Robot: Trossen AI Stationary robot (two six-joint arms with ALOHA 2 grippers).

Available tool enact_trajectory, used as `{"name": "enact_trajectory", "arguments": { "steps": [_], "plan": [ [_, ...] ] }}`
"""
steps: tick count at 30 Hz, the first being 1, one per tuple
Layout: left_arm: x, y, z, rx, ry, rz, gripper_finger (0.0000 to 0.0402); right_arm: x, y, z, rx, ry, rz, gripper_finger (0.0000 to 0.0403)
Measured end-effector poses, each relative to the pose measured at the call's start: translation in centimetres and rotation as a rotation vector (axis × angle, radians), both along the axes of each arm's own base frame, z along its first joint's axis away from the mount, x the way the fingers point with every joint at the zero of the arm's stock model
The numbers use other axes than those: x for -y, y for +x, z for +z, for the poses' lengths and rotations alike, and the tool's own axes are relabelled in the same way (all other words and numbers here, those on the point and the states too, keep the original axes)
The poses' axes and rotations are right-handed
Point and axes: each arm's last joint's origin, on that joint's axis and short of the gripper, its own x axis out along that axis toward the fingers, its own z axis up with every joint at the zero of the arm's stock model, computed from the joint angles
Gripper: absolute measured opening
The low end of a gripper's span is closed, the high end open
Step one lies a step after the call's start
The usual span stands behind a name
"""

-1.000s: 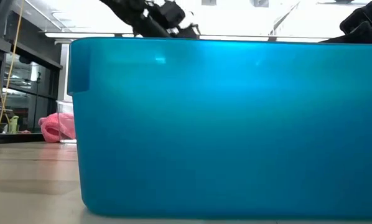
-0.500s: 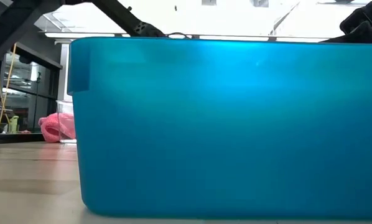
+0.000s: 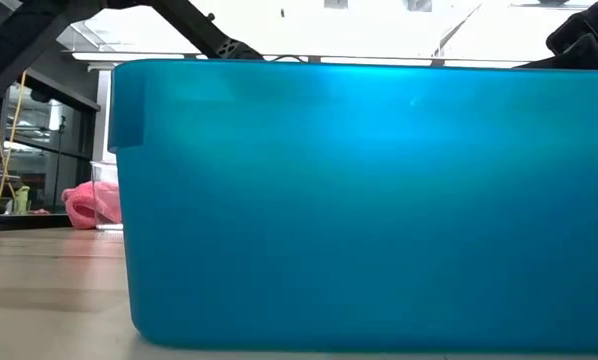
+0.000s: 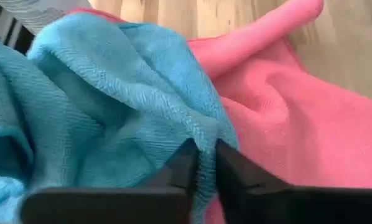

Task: Sort microfiber towel by color & place in baskets
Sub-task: Put the top right blue towel into the left transparent bin

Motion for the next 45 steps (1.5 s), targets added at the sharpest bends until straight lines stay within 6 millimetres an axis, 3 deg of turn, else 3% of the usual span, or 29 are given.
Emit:
{"name": "enact_trajectory", "arguments": {
  "steps": [3,5,9,12,15,19,22,26,39,41,45],
  "plan": [
    [0.0,0.0,0.7,0.03,-0.023,0.002,0.0007,0.0,0.0,0.0,0.0,0.0,0.0,0.0],
    [0.0,-0.6,2.6,0.061,-0.034,0.021,0.0003,0.0,0.0,0.0,-0.001,0.0,0.0,0.0],
    [0.0,-3.1,11.2,0.288,0.063,0.033,0.0001,0.0,0.0,0.0,0.0,0.0,0.0,0.0],
    [0.1,-6.8,17.5,0.426,0.167,0.095,0.0001,0.0,0.0,0.0,0.0,0.0,0.0,0.0],
    [0.8,-11.5,22.5,0.515,0.272,0.207,0.0001,0.0,0.0,0.0,0.0,0.0,0.0,0.0],
    [2.7,-17.6,26.0,0.529,0.402,0.419,0.0,0.0,0.0,0.0,0.0,0.0,0.0,0.0],
    [4.0,-20.8,26.0,0.479,0.432,0.566,0.0,0.0,0.0,0.0,0.0,0.0,0.0,0.0],
    [4.8,-22.9,23.8,0.439,0.415,0.701,0.0,0.0,0.0,0.0,0.0,0.0,0.0,0.0],
    [5.3,-24.5,9.4,0.247,0.03,1.006,0.0,0.0,0.0,0.0,-0.001,0.0,0.0,0.0],
    [5.3,-24.9,8.3,0.194,0.012,1.067,0.0,0.0,0.0,0.0,-0.001,0.0,0.0,0.0],
    [5.0,-24.9,8.0,0.14,-0.008,1.044,0.0,0.0,0.0,0.0,0.0,0.0,0.0,0.0]
  ]
}}
